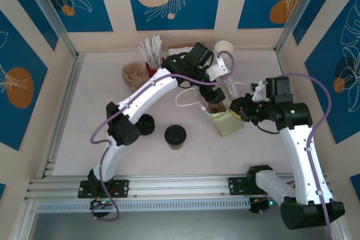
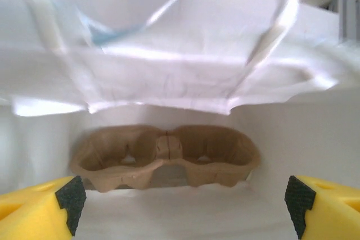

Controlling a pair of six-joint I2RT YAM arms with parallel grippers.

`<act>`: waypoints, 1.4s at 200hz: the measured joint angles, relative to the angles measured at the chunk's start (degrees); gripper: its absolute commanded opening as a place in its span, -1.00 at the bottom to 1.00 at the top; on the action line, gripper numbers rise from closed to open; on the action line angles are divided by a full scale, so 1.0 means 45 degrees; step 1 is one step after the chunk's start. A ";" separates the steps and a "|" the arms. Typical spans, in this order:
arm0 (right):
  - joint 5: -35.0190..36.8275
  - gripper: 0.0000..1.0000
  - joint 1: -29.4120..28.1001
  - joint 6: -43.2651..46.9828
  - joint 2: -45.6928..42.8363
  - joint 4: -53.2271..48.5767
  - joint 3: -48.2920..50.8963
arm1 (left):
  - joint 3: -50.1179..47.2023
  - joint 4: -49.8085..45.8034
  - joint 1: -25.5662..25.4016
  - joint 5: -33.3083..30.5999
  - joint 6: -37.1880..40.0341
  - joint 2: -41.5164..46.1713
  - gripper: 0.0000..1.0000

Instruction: Pack the takeout coffee

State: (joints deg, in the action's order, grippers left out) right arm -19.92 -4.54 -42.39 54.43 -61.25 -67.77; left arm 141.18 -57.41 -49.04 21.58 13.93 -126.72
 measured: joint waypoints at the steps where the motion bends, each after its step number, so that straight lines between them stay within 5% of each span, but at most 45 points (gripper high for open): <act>1: -0.0005 -0.53 0.0010 -0.0005 0.0000 0.0000 0.0000 | 0.0024 0.0005 0.0000 0.0005 -0.0005 0.0015 0.87; 65: 0.0049 -0.10 0.0452 0.0102 0.0097 -0.0238 -0.0515 | 0.0675 0.0534 0.0000 -0.0160 -0.0937 0.1360 0.91; 124: 0.0772 -0.06 0.1404 0.1622 0.0457 -0.0981 -0.3070 | 0.0427 0.0452 0.0000 -0.1010 -0.1336 0.3196 0.92; 195: 0.3045 -0.01 0.1778 0.3531 0.1957 -0.0432 -0.5294 | -0.4192 0.0675 0.0000 -0.2327 -0.1705 0.6751 0.95; 280: 0.3769 0.16 0.1792 0.5911 0.6343 0.0291 -0.6523 | -0.9141 0.1311 0.0024 -0.3449 -0.2565 0.9768 1.00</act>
State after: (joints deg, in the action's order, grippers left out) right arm -2.96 3.53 -15.79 82.98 -59.94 -97.12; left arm 100.05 -51.51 -48.93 6.07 2.39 -82.76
